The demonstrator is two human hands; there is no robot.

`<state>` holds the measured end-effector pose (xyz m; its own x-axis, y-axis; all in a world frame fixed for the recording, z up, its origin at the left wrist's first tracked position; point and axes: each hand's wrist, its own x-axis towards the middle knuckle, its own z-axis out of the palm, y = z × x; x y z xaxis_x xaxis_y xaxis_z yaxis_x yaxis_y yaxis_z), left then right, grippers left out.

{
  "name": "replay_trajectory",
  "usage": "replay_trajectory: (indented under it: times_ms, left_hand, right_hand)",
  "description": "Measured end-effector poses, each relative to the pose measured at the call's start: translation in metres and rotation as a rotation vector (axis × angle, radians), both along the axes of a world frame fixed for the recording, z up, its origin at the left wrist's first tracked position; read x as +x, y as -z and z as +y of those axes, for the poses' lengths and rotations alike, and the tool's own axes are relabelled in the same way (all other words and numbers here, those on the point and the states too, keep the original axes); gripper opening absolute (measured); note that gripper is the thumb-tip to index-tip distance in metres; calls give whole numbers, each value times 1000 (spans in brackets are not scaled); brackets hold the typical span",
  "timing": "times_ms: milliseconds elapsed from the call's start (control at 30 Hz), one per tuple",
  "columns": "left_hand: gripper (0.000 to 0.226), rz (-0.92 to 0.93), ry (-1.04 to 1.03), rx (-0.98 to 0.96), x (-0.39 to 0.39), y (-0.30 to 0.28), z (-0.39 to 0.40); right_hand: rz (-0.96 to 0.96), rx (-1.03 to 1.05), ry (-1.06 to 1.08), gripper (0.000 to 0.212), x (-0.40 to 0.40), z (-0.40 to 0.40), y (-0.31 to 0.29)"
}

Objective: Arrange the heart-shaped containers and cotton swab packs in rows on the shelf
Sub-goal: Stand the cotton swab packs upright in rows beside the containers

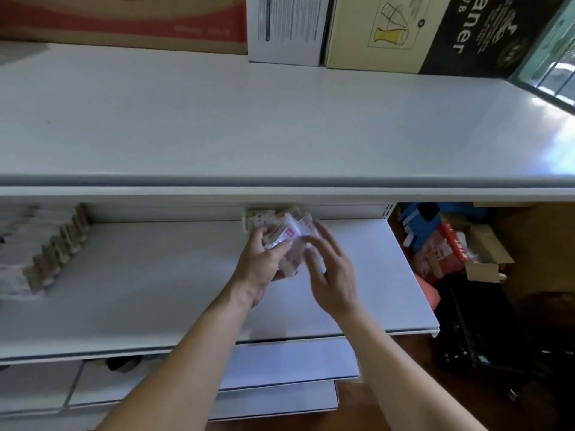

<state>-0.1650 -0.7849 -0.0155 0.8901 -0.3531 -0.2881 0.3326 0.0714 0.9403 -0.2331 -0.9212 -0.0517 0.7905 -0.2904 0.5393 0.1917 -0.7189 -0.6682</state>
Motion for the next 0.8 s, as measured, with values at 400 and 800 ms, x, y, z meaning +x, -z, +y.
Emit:
replay_trajectory:
  times_ms: [400,800]
  left_hand:
    - [30,-37,-183,96,20,15,68]
    - [61,124,42,-121,17,-5,49]
  right_hand:
    - [509,15,340,41,53,-2,20]
    - [-1,-251,-29,45,6,46,-4]
